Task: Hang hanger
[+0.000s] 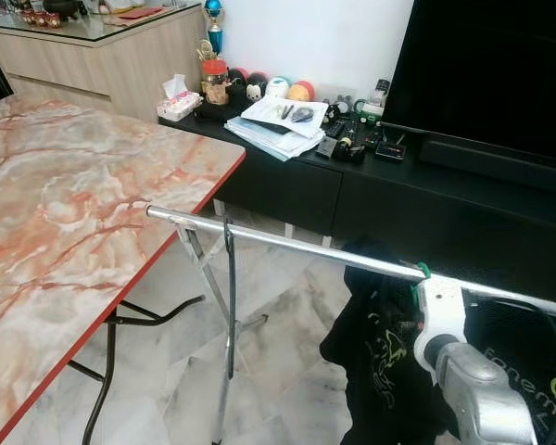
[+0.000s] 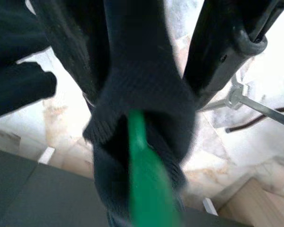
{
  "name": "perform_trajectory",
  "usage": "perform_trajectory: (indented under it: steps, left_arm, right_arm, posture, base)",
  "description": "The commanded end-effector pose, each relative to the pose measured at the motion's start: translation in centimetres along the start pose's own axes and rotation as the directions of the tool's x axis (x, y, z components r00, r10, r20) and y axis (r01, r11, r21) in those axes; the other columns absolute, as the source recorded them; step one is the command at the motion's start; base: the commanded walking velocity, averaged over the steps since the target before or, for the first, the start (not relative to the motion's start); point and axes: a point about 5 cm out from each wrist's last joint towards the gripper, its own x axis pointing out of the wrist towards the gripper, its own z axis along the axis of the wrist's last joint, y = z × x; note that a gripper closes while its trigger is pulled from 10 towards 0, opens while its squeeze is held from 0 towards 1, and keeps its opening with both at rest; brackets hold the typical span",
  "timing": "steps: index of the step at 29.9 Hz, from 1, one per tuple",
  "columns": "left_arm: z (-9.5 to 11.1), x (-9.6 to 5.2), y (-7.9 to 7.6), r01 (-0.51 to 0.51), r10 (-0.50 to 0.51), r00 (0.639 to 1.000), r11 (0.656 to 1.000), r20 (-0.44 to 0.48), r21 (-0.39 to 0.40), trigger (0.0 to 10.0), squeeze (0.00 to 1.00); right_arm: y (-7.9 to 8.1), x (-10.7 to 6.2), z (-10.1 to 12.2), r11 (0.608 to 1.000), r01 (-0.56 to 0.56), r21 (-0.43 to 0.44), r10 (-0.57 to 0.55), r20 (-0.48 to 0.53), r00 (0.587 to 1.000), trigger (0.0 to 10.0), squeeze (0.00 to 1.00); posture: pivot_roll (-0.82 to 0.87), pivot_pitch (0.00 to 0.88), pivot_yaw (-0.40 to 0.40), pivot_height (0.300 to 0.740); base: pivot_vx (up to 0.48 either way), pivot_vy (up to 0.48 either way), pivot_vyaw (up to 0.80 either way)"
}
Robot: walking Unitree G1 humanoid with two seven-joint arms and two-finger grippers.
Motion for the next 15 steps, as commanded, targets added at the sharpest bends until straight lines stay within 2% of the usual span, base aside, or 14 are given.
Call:
perform_trajectory:
  steps: [1,2,3,4,8,10,15]
  left_arm:
    - [-0.8,-0.1,-0.3,0.009,-0.009,0.999,1.0,-0.036,0.002,10.0,0.0]
    - [-0.7,-0.1,0.0,0.004,-0.004,0.999,1.0,-0.035,0.002,10.0,0.0]
    - [-0.5,-0.1,0.2,0.001,-0.001,0.999,1.0,-0.033,0.002,10.0,0.0]
    - [-0.2,-0.1,0.8,-0.007,0.007,1.0,1.0,-0.028,0.003,10.0,0.0]
    - [0.0,-0.1,1.1,-0.011,0.011,1.0,1.0,-0.024,0.003,10.0,0.0]
    - [0.4,-0.1,1.5,-0.014,0.014,1.0,1.0,-0.018,0.007,10.0,0.0]
    - [0.8,0.0,1.4,-0.011,0.011,1.0,1.0,-0.012,0.008,10.0,0.0]
  right_arm:
    - [-0.4,0.2,0.3,1.0,0.021,-0.011,-0.021,0.009,1.0,9.4,0.0]
    - [-0.5,0.4,0.5,1.0,0.027,-0.007,-0.027,0.017,1.0,7.3,0.0]
    - [-0.6,0.6,0.5,0.999,0.043,-0.009,-0.043,0.019,0.999,2.9,0.0]
    - [-0.8,0.9,0.6,0.998,0.065,-0.004,-0.065,0.034,0.997,0.0,0.0]
    - [-0.8,1.1,0.7,0.998,0.068,0.005,-0.068,0.044,0.997,0.0,0.0]
    - [-0.1,1.4,1.3,0.999,0.044,0.023,-0.046,0.087,0.995,0.0,0.0]
    - [0.5,1.9,1.3,0.999,0.017,0.033,-0.02,0.098,0.995,0.0,0.0]
  posture:
    - [0.05,0.085,-0.003,0.74]
    - [0.05,0.085,-0.001,0.74]
    - [0.05,0.084,-0.001,0.74]
    - [0.05,0.084,-0.001,0.74]
    - [0.05,0.085,0.0,0.74]
    - [0.05,0.086,0.003,0.74]
    - [0.06,0.087,0.002,0.74]
  base:
    - [0.0,0.0,0.0]
    - [0.0,0.0,0.0]
    - [0.0,0.0,0.0]
    - [0.0,0.0,0.0]
    - [0.0,0.0,0.0]
    - [0.0,0.0,0.0]
    - [0.0,0.0,0.0]
